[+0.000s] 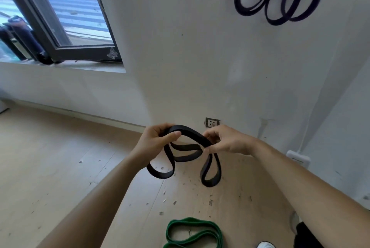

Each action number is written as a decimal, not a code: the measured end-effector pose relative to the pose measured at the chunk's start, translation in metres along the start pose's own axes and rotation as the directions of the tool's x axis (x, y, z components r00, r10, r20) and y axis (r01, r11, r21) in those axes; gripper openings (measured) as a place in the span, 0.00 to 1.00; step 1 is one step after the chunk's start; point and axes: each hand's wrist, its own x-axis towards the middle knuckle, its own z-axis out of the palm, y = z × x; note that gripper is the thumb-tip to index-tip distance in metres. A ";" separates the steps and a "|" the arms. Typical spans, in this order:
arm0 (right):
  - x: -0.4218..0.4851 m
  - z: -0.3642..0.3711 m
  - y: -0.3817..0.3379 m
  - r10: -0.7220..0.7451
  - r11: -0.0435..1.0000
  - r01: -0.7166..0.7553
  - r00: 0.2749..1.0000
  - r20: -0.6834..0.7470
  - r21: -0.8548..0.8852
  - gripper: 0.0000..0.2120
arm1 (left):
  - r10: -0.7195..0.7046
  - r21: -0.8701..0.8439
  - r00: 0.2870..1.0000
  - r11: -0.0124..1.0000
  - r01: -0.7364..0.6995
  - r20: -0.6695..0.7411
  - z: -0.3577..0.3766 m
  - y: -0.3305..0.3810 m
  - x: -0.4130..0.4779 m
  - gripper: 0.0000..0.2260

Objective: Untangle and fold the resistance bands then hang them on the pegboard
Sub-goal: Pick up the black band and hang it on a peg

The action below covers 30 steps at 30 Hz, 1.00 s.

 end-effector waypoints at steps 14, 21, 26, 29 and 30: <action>-0.026 -0.132 -0.124 -0.399 0.902 0.392 0.597 -0.696 -0.181 0.16 | 0.406 0.096 0.897 0.914 -0.395 -0.176 -0.009 0.178 0.101 0.09; -0.037 -0.218 -0.209 -0.550 0.801 0.479 0.352 -0.758 -0.359 0.15 | 0.515 -0.002 0.806 0.842 -0.539 -0.293 0.009 0.299 0.139 0.07; -0.050 -0.271 -0.269 -0.555 0.751 0.545 0.214 -0.804 -0.373 0.10 | 0.560 -0.062 0.781 0.800 -0.596 -0.277 0.010 0.362 0.157 0.08; -0.059 -0.305 -0.313 -0.607 0.716 0.517 0.131 -0.784 -0.468 0.12 | 0.593 -0.019 0.776 0.792 -0.610 -0.214 0.007 0.390 0.166 0.12; -0.060 -0.315 -0.327 -0.633 0.700 0.500 0.104 -0.767 -0.510 0.11 | 0.600 -0.010 0.777 0.790 -0.613 -0.193 0.007 0.398 0.167 0.13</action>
